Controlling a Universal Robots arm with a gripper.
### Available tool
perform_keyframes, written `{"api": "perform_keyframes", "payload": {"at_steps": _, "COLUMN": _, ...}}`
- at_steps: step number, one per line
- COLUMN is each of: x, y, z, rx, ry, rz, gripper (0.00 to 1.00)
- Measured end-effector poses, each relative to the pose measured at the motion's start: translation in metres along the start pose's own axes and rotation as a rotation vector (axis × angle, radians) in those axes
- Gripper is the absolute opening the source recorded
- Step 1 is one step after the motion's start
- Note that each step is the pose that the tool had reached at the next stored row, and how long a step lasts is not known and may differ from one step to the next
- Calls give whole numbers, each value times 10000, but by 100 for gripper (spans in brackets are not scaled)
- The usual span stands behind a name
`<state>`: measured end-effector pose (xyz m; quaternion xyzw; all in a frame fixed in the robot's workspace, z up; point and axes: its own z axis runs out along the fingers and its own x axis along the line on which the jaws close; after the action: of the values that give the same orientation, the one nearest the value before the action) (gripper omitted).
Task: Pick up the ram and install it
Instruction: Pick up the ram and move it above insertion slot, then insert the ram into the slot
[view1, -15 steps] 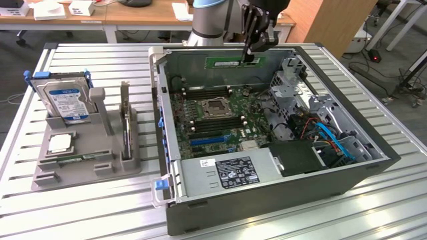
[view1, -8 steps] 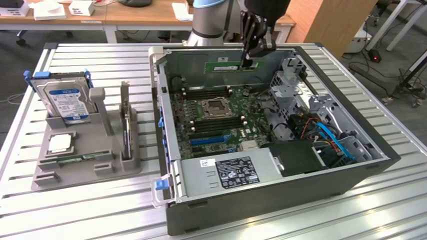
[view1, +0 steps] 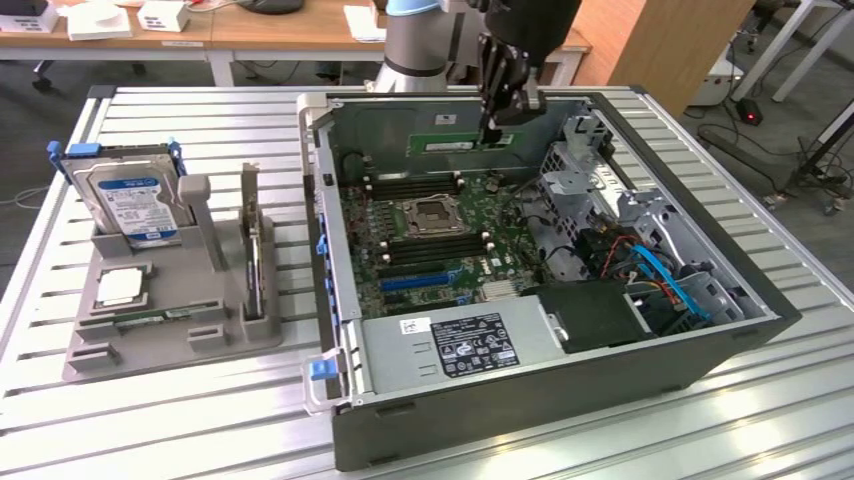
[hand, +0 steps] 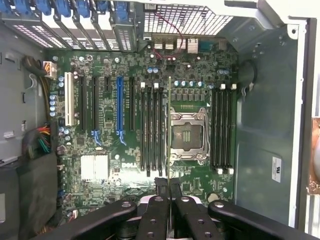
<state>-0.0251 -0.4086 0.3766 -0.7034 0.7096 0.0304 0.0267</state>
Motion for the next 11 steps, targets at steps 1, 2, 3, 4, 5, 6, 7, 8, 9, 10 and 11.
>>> {"api": "perform_keyframes", "payload": {"at_steps": 1, "x": 1, "y": 1, "z": 15, "rx": 0, "ry": 0, "rz": 0, "gripper": 11}}
{"api": "perform_keyframes", "payload": {"at_steps": 2, "x": 2, "y": 1, "z": 30, "rx": 0, "ry": -1, "rz": 0, "gripper": 11}}
{"api": "perform_keyframes", "payload": {"at_steps": 3, "x": 3, "y": 2, "z": 44, "rx": 0, "ry": -2, "rz": 0, "gripper": 11}}
{"api": "perform_keyframes", "payload": {"at_steps": 4, "x": 4, "y": 3, "z": 57, "rx": 0, "ry": -2, "rz": 0, "gripper": 11}}
{"api": "perform_keyframes", "payload": {"at_steps": 5, "x": 5, "y": 3, "z": 69, "rx": 0, "ry": -1, "rz": 0, "gripper": 11}}
{"api": "perform_keyframes", "payload": {"at_steps": 6, "x": 6, "y": 3, "z": 81, "rx": 0, "ry": -2, "rz": 0, "gripper": 11}}
{"api": "perform_keyframes", "payload": {"at_steps": 7, "x": 6, "y": 3, "z": 83, "rx": 0, "ry": 0, "rz": 0, "gripper": 11}}
{"api": "perform_keyframes", "payload": {"at_steps": 8, "x": 6, "y": 3, "z": 83, "rx": -1, "ry": 0, "rz": 0, "gripper": 11}}
{"api": "perform_keyframes", "payload": {"at_steps": 9, "x": 6, "y": 3, "z": 83, "rx": -1, "ry": 1, "rz": 0, "gripper": 11}}
{"api": "perform_keyframes", "payload": {"at_steps": 10, "x": 7, "y": 3, "z": 84, "rx": 0, "ry": -1, "rz": 0, "gripper": 11}}
{"api": "perform_keyframes", "payload": {"at_steps": 11, "x": 7, "y": 3, "z": 84, "rx": 0, "ry": -1, "rz": 0, "gripper": 11}}
